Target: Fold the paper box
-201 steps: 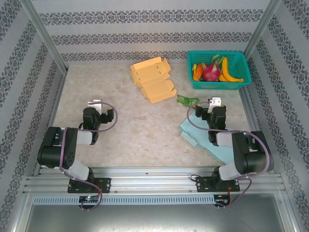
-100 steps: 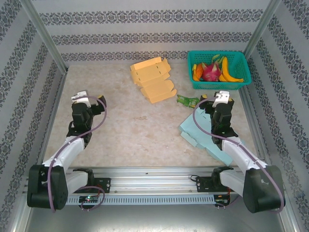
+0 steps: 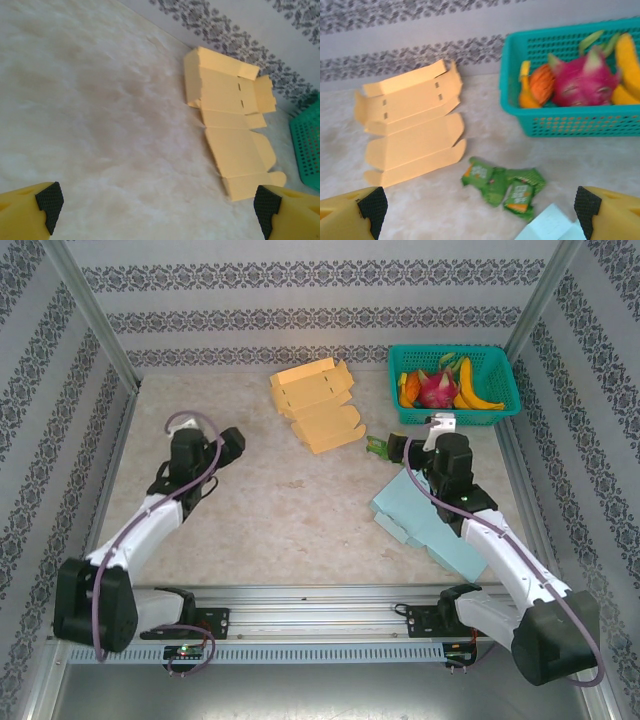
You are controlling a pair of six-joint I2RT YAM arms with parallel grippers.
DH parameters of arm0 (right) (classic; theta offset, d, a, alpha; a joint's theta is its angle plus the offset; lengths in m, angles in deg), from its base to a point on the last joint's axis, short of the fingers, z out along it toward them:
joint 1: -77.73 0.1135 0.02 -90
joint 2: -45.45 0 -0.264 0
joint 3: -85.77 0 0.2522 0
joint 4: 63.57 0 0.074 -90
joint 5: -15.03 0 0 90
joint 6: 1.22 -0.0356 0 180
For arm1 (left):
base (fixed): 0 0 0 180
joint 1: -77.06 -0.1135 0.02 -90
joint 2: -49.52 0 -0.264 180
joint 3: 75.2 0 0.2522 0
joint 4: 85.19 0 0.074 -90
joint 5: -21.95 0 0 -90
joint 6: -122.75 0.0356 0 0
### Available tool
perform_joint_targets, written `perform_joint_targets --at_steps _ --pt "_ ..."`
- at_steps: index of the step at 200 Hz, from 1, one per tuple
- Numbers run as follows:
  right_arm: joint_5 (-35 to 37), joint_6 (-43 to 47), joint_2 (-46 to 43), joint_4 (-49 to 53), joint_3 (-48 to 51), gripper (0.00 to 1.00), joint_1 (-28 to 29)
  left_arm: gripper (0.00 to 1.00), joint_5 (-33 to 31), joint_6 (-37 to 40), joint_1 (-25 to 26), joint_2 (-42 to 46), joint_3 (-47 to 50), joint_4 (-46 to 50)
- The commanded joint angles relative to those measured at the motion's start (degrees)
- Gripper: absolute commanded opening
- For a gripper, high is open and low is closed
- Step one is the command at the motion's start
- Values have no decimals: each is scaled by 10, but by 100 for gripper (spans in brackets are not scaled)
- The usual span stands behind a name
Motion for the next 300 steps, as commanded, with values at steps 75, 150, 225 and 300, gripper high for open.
perform_joint_targets --at_steps 75,150,225,300 --pt "-52 -56 -85 89 30 98 57 99 25 34 32 -521 -598 229" --pt "-38 -65 -146 98 42 98 67 92 -23 99 33 -750 -929 383" --pt "-46 -73 -154 101 42 98 69 58 -74 107 31 -782 -942 371" --pt "-40 -70 -156 104 44 98 69 0 -31 102 31 -757 -938 365"
